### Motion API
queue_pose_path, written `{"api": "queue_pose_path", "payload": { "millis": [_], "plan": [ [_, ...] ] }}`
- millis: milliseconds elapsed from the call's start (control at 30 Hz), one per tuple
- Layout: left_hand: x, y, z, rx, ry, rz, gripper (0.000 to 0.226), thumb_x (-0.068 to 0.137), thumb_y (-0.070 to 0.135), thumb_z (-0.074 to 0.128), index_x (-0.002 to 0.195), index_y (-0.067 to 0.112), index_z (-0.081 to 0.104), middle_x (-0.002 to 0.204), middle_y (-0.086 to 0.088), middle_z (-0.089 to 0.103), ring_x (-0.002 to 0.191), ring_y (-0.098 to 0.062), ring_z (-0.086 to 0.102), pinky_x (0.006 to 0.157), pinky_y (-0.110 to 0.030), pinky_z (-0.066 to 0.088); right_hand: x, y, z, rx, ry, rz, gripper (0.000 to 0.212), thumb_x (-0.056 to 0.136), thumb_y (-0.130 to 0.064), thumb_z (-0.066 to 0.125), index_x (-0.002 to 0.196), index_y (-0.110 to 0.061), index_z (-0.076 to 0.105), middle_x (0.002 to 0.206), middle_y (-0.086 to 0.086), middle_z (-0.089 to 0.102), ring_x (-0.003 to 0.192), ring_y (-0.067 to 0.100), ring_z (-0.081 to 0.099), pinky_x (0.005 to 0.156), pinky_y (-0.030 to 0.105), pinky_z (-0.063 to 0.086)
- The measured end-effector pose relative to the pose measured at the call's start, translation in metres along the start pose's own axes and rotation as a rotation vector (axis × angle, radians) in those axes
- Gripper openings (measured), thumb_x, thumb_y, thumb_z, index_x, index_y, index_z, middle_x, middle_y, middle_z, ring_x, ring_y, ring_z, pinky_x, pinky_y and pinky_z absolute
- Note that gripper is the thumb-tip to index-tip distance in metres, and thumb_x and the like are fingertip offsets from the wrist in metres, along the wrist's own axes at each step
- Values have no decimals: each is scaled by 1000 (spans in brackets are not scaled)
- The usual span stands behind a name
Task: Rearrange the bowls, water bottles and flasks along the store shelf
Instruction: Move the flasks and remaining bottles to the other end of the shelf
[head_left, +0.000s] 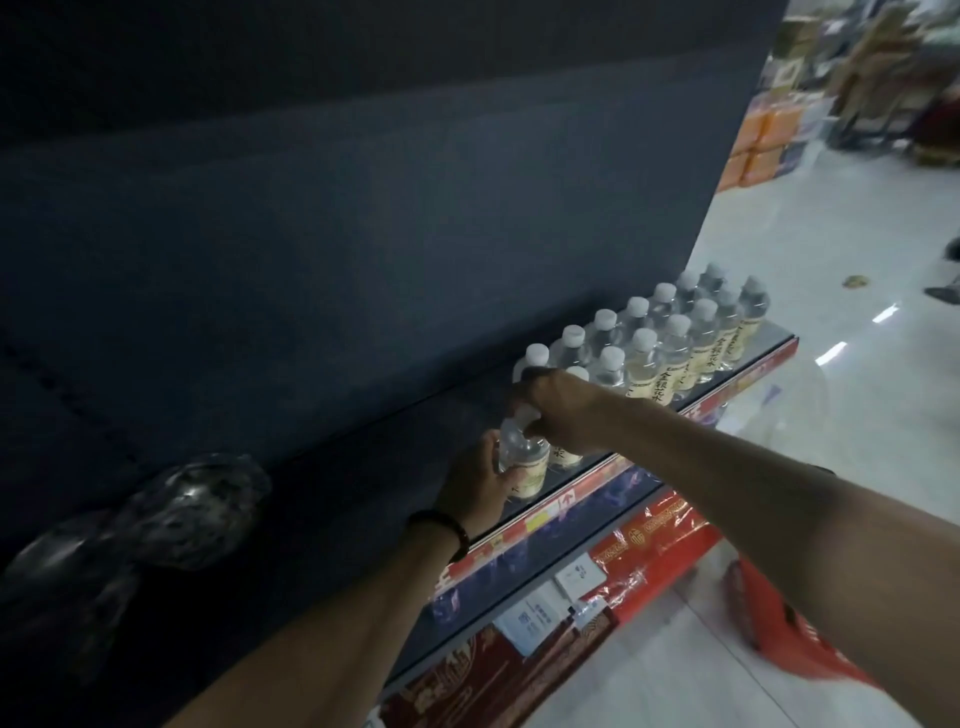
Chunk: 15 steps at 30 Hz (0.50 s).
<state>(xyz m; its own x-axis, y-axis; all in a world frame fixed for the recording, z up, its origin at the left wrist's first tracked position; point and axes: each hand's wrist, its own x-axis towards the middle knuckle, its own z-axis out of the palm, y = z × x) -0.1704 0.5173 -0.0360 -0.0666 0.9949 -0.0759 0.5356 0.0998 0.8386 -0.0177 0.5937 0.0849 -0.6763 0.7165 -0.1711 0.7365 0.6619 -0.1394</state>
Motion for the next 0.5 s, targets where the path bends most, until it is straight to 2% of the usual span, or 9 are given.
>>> {"api": "queue_pose_path", "payload": {
  "millis": [67,167,267,333,433,500],
  "plan": [
    [7,0,8,-14,18,-7,41,102,24,73,139,18,57,123,7,70,111,-10,69,79,-15,53,5,11,2,20,15,4,30,101,-19,69,131,-17,69,131,3,61,112,23,67,86,33,56],
    [15,2,15,-8,36,-25,39,103,23,70,140,20,57,124,5,69,111,-10,68,80,-17,54,11,20,0,37,37,-6,28,102,-16,67,130,-14,70,131,2,62,115,21,66,87,30,55],
    [20,3,19,10,43,-24,39,103,23,71,139,20,57,122,4,69,110,-12,68,86,-27,59,14,26,-1,59,12,29,25,102,-15,65,127,-15,70,124,2,65,110,23,69,83,32,57],
    [21,5,21,23,50,-23,39,102,23,71,138,21,57,118,8,66,107,-10,67,85,-25,57,16,27,-1,58,0,47,27,102,-16,65,128,-17,69,121,2,66,106,23,70,80,34,58],
    [20,6,22,32,63,-42,37,103,24,70,137,21,56,113,12,63,98,1,64,74,-14,52,14,24,-4,42,-15,52,34,102,-16,67,136,-20,67,128,2,66,108,23,70,86,38,61],
    [19,7,23,33,67,-41,36,103,23,70,137,20,55,112,12,63,98,-1,64,71,-12,49,12,19,-6,-21,-11,51,37,103,-17,66,140,-18,64,136,5,64,114,25,69,90,39,61]
  ]
}}
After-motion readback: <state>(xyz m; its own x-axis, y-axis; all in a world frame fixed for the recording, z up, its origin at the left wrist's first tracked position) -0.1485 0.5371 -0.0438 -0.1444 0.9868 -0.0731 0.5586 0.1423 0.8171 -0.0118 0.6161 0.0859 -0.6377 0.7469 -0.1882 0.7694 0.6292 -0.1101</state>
